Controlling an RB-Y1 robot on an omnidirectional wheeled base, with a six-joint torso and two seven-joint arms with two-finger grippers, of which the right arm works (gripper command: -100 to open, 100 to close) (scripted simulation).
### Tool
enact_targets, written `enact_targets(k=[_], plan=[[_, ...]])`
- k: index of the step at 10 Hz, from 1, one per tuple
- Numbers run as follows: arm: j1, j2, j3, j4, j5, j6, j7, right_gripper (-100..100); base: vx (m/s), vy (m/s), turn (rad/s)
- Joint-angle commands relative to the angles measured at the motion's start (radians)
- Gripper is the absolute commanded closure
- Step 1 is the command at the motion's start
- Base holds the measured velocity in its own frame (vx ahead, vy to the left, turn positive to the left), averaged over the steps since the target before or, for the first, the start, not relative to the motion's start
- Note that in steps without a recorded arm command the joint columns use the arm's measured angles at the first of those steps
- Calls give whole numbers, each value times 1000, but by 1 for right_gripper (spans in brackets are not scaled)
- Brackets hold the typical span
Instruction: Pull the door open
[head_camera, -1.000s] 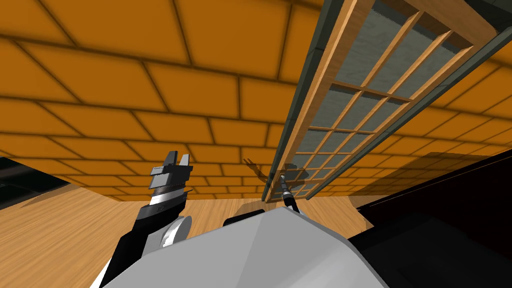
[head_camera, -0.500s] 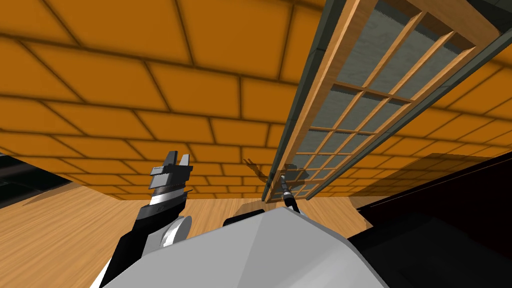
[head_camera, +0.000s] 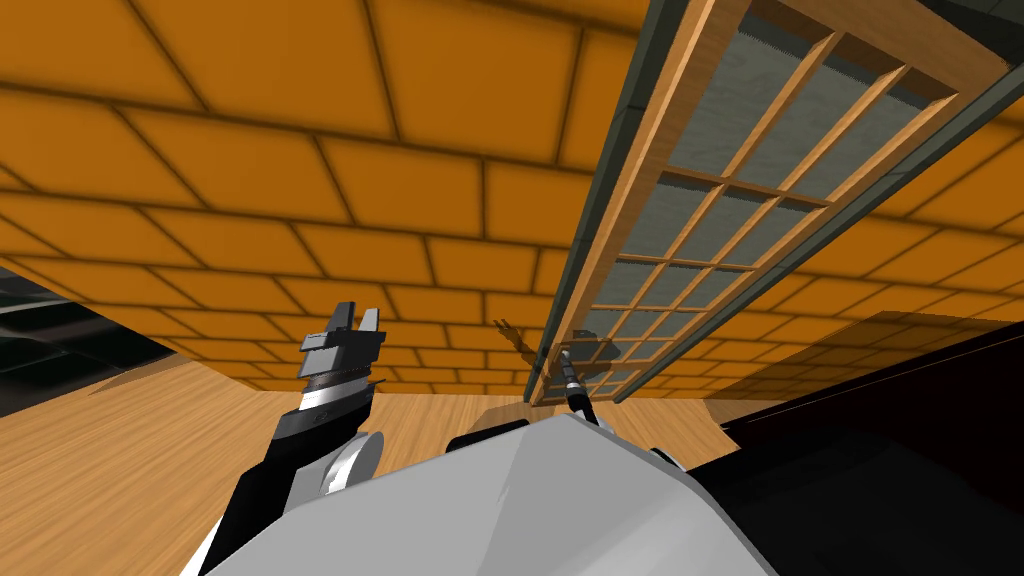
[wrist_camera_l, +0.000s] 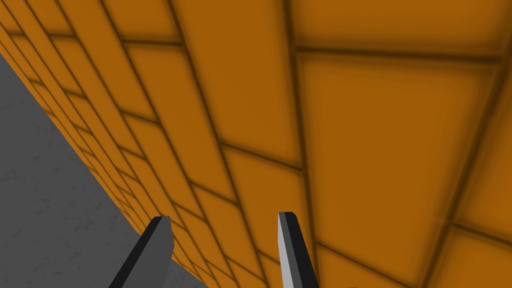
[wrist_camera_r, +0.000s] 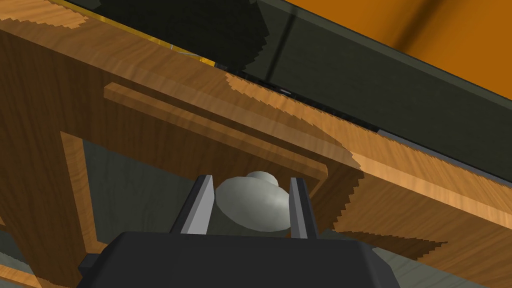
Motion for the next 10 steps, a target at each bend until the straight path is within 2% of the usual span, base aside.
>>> enact_targets(k=[1,2,3,4,5,10], plan=[[50,-20,-31,-50,-18,50,19,100,8,1,1],[65,-20,-31,-79,-18,50,19,100,15,4,8],[65,-20,-31,-96,-18,50,19,100,3,-1,-29],[65,-20,-31,-96,-18,50,19,100,-6,7,-7],[62,-20,-29,-94,-22,48,-23,100,-23,-15,76],[62,-20,-29,-94,-22,48,-23,100,-15,-3,12]])
